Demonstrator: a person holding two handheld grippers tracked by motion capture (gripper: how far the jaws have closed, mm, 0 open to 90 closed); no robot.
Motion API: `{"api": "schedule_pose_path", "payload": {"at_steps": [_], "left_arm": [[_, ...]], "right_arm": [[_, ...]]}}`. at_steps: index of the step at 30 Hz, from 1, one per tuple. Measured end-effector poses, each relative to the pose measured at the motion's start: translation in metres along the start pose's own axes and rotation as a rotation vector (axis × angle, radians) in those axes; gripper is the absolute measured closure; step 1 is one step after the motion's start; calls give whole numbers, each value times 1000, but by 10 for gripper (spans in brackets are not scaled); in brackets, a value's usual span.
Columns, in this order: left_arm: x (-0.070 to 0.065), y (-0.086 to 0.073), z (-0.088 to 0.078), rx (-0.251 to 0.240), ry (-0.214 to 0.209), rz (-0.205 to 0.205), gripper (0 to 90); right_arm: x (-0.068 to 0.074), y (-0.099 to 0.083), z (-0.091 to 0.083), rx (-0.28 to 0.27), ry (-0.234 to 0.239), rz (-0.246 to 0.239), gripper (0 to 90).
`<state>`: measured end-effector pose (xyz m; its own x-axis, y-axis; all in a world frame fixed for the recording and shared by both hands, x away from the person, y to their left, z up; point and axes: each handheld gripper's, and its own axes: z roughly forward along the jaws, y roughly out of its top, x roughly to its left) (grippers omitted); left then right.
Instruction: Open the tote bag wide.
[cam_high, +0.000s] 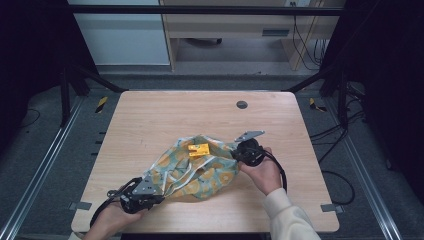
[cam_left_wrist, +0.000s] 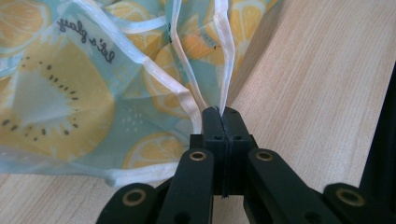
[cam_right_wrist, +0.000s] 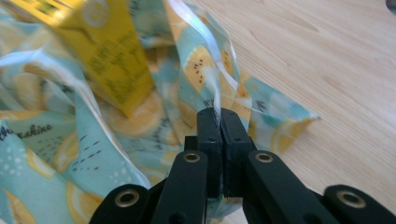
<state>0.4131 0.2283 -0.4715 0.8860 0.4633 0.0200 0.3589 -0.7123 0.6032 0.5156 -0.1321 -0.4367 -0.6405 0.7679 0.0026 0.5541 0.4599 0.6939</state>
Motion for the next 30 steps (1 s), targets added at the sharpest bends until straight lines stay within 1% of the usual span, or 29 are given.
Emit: {"api": "schedule_pose_path", "payload": {"at_steps": [1, 2, 3, 4, 5, 6, 8, 10, 13, 16, 17, 18, 19, 20, 21, 22, 24, 26, 27, 28, 29, 30], "left_arm": [[0, 0, 0, 0, 0, 0, 900], [0, 0, 0, -2, 1, -2, 900], [0, 0, 0, -2, 1, -2, 900], [0, 0, 0, 1, 2, -3, 900], [0, 0, 0, 1, 2, -3, 900], [0, 0, 0, 2, 2, -2, 900], [0, 0, 0, 2, 2, -1, 900], [0, 0, 0, 8, 8, 5, 900], [0, 0, 0, 5, 8, 2, 900], [1, -1, -1, 5, 13, 2, 900], [1, -1, -2, 5, 16, 5, 900], [0, -1, -3, -20, 11, 9, 874], [0, -1, -3, -20, 11, 9, 829], [-1, -1, -6, -46, 18, 6, 829], [-2, 0, -10, -75, 43, 1, 727], [-2, 1, -11, -94, 56, -12, 621], [-3, 2, -18, -114, 83, -19, 526], [-3, 3, -25, -131, 113, -20, 473], [-2, 3, -29, -143, 124, -34, 437], [-2, 3, -33, -155, 130, -46, 379], [-1, 2, -37, -164, 143, -50, 379], [1, 2, -42, -178, 158, -59, 365]], "right_arm": [[0, 0, 0, 0, 0, 0, 886], [-4, -5, 2, 13, -6, 17, 887], [-4, -5, 2, 13, -6, 17, 887], [-8, -9, 4, 17, -7, 20, 887], [-8, -9, 4, 17, -7, 20, 887], [-10, -13, 6, 34, -9, 31, 887], [-11, -15, 6, 38, -10, 35, 886], [-15, -21, 8, 45, -14, 55, 884], [-18, -23, 9, 54, -20, 60, 880], [-19, -26, 9, 52, -17, 64, 857], [-19, -26, 9, 50, -16, 62, 833], [-18, -26, 6, 40, -16, 66, 751], [-18, -26, 6, 40, -16, 66, 751], [-17, -25, 4, 31, -14, 63, 706], [-15, -23, -2, 5, -23, 37, 616], [-12, -20, -9, -13, -32, 28, 523], [-8, -17, -18, -48, -51, 16, 448], [-5, -14, -27, -74, -63, 6, 391], [-4, -12, -33, -96, -73, 7, 369], [-2, -9, -44, -132, -78, 3, 343], [-2, -9, -44, -132, -78, 3, 343], [-1, -7, -49, -148, -83, 0, 342]]}}
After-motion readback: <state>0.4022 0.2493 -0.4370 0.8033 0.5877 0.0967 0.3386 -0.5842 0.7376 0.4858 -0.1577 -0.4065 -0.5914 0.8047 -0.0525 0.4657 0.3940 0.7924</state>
